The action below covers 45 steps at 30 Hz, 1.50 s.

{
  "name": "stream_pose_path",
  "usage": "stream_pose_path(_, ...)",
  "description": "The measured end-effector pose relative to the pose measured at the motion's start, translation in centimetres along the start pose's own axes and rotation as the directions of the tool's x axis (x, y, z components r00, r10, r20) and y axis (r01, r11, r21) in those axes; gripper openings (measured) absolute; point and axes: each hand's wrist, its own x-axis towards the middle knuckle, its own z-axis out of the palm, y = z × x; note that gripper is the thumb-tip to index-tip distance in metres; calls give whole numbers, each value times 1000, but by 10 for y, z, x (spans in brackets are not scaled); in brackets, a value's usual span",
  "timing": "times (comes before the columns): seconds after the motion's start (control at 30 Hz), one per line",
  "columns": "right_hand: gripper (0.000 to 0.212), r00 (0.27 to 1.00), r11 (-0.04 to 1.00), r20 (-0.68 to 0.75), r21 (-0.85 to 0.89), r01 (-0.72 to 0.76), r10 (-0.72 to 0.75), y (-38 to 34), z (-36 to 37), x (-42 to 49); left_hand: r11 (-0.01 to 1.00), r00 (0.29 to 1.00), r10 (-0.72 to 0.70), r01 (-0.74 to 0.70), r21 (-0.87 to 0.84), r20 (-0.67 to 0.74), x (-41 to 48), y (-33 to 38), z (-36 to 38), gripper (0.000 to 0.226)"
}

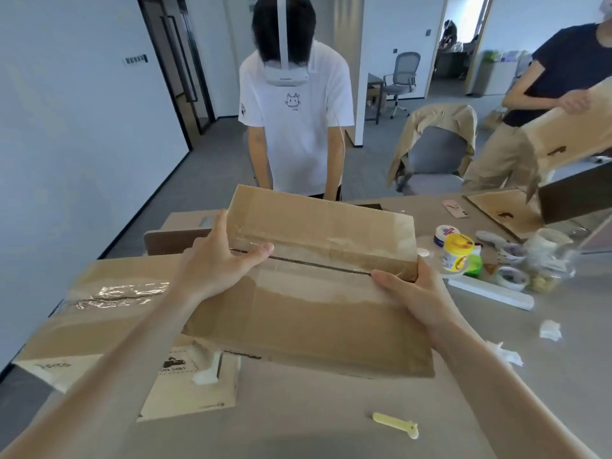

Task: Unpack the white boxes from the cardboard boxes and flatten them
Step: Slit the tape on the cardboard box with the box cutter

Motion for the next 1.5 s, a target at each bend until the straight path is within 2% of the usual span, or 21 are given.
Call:
stream_pose_path(0.07, 42, 999, 999, -10, -30, -33, 33, 22, -21, -6, 1000, 999, -20, 21, -7, 43, -13, -1, 30, 94)
stream_pose_path(0.17, 44, 995, 993, 1, -68, -98, 98, 56, -42, -13, 998, 995, -62, 63, -3, 74, -37, -6, 69, 89)
stream_pose_path(0.27, 43, 985, 979, 26, -117, -165, 169, 89, -52, -21, 985, 977, -165, 170, -22, 138, -67, -17, 100, 93)
stream_pose_path(0.4, 47, 969, 962, 83, -169, -217, 233, 126, -49, -34, 941, 925, -336, 336, 30, 176, -109, -42, 127, 119)
stream_pose_path(0.5, 49, 953, 945, 122, -213, -247, 277, 144, -38, -46, 906, 891, -421, 423, 24, 171, -135, -59, 138, 115)
stream_pose_path(0.67, 53, 931, 920, 145, -264, -289, 334, 170, -7, -59, 838, 838, -505, 533, -113, 206, -154, -101, 142, 108)
stream_pose_path(0.83, 50, 927, 912, 135, -273, -306, 351, 187, 17, -70, 806, 806, -534, 577, -136, 255, -159, -138, 144, 117)
stream_pose_path(0.97, 54, 918, 901, 123, -277, -334, 378, 210, 25, -77, 795, 775, -563, 603, -69, 287, -161, -147, 155, 121)
stream_pose_path(1.13, 40, 905, 905, 204, -297, -305, 373, 231, 14, -76, 805, 754, -576, 591, 55, 316, -163, -158, 175, 132)
stream_pose_path(1.2, 29, 915, 906, 184, -301, -296, 360, 237, 4, -65, 810, 761, -577, 580, 89, 297, -164, -158, 180, 129)
stream_pose_path(1.27, 17, 931, 876, 105, -390, -284, 349, 246, -10, -52, 823, 780, -561, 562, 85, 278, -167, -157, 184, 122)
stream_pose_path(1.37, 16, 952, 765, 4, -596, -244, 306, 275, -34, -36, 839, 801, -540, 538, 85, 257, -169, -158, 189, 112)
stream_pose_path(1.5, 25, 952, 569, 69, -814, -119, 298, 309, -48, -22, 829, 790, -556, 551, 100, 258, -166, -158, 191, 110)
